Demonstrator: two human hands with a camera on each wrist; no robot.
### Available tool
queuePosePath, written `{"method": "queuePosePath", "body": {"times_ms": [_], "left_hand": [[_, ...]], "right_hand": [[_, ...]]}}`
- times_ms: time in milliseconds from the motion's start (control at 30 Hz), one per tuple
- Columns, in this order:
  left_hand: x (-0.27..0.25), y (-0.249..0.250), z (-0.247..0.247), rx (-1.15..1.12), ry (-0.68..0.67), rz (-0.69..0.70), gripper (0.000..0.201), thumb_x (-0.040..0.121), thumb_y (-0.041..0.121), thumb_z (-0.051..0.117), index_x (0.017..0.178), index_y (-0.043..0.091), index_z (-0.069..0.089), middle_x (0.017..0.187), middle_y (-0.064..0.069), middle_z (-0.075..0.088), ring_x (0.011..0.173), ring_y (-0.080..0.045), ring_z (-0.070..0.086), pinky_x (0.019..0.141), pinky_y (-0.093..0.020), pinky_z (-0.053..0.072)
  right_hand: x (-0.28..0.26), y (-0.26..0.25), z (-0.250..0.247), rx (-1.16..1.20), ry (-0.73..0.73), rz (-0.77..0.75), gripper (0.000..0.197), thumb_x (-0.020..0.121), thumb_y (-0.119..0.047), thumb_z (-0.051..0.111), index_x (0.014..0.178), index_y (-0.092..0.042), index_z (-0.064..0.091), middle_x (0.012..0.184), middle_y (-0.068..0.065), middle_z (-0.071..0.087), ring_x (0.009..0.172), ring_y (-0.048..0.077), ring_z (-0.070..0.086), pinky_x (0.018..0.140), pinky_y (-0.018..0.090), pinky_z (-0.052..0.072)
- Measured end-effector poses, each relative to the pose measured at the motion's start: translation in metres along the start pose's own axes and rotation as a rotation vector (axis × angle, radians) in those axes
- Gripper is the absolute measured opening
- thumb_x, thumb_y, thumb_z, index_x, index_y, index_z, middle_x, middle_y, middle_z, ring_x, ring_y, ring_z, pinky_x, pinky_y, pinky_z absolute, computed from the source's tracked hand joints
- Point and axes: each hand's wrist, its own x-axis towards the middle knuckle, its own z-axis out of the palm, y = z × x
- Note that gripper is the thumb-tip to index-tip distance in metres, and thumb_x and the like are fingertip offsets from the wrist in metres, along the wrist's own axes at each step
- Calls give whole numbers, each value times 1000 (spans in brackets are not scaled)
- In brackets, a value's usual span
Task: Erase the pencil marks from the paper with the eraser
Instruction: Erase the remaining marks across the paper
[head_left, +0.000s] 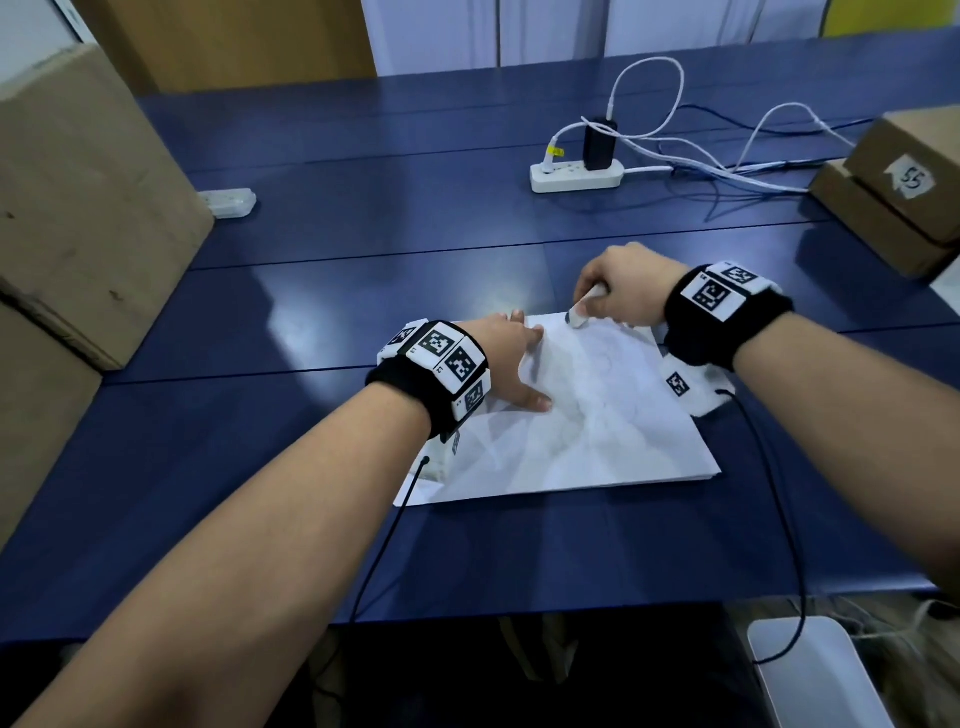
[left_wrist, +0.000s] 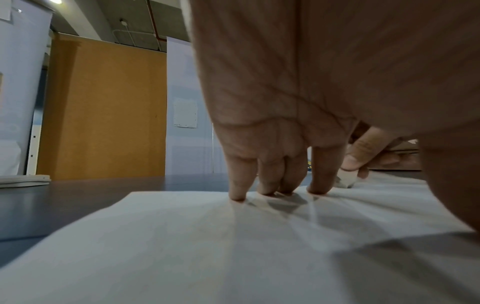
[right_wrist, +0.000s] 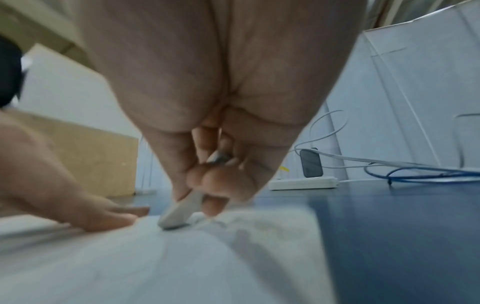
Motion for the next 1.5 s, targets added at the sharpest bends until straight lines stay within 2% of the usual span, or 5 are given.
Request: {"method": "queuePosePath", "body": {"times_ms": [233,467,667,900,1500], "left_hand": [[0,1,1,2,14,1,103,81,65,63,155,9,17,161,-19,14,145,-31,25,112,-36,30],[-1,-1,1,-23,2,4,103,80,65,65,156,13,18,161,-16,15,145,-30,25,113,-43,31],[0,1,2,-16,9,-1,104,81,65,63,155,10,16,162,-19,11,147,-31,21,115,-37,26],[-1,0,1,-22,-6,4,102,82,64,63,156,14,15,163,-15,10,148,-29,20,116,-40,26],[-1,0,2,11,-16,7,107,83,66,60,157,12,5,163,-18,4,149,-30,15,117,-37,22]], "right_hand": [[-27,-9,-2,73,-454,-147,3,80,-27,74,83,-25,74,65,4,69,43,12,49,51,18,42],[-3,2,-2,-6,18,5,9,83,-30,69,89,-25,73,79,0,71,68,14,59,67,26,47],[-26,-4,-3,92,-472,-124,6,78,-24,77,84,-23,75,63,4,67,44,14,48,52,23,43],[-2,7,-2,56,-14,18,9,82,-31,70,87,-24,73,72,1,71,58,22,68,56,27,54],[-19,-1,-6,31,-316,-75,8,78,-28,73,85,-27,75,64,0,69,44,13,53,55,25,50]]}}
